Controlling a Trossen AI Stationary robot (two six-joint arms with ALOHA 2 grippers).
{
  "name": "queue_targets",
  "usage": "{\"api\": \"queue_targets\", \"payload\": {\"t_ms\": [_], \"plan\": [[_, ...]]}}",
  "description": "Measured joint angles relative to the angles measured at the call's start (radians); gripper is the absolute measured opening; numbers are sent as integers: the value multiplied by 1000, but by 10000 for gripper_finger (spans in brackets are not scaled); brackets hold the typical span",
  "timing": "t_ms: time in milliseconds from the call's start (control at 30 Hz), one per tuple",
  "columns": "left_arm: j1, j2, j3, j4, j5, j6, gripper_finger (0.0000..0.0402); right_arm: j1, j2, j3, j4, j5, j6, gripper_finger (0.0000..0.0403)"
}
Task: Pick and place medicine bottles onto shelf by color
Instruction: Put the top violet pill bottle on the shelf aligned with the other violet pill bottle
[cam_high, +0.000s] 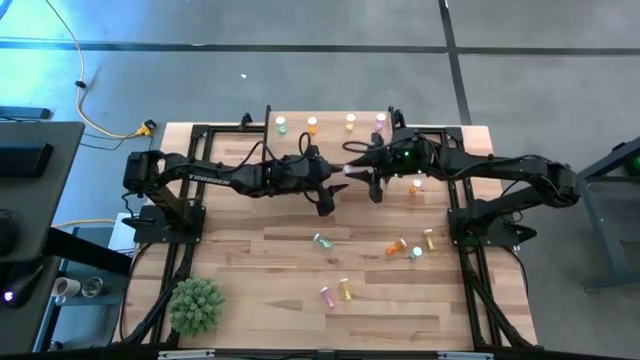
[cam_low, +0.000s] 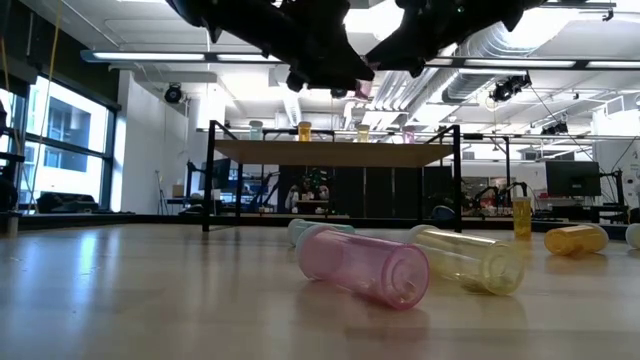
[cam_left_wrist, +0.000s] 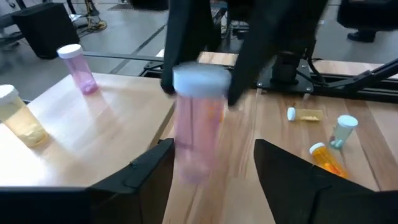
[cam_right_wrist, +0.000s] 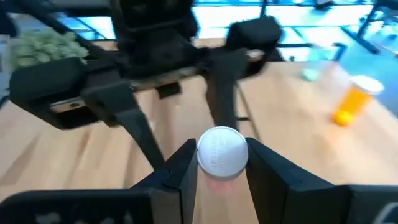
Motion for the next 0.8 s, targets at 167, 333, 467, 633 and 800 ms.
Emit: {"api": "queue_targets", "payload": {"t_ms": [167,333,467,633,800], "plan": [[2,-15,0,-15,-21,25,209,-50,-63,0,-40,59,-18,101],[14,-39,-1,-25,-33,26,207,-116,-126,0,-62,63,-19,101],[19,-45,0,-26,-35,26,207,-183,-163,0,-88,86,-20,101],[24,-51,0,-30,-33,26,207,-265,-167,0,-120,138,-17,101],[26,-50,0,-30,-33,26,207,-318,-134,0,-199,133,22,101]]}}
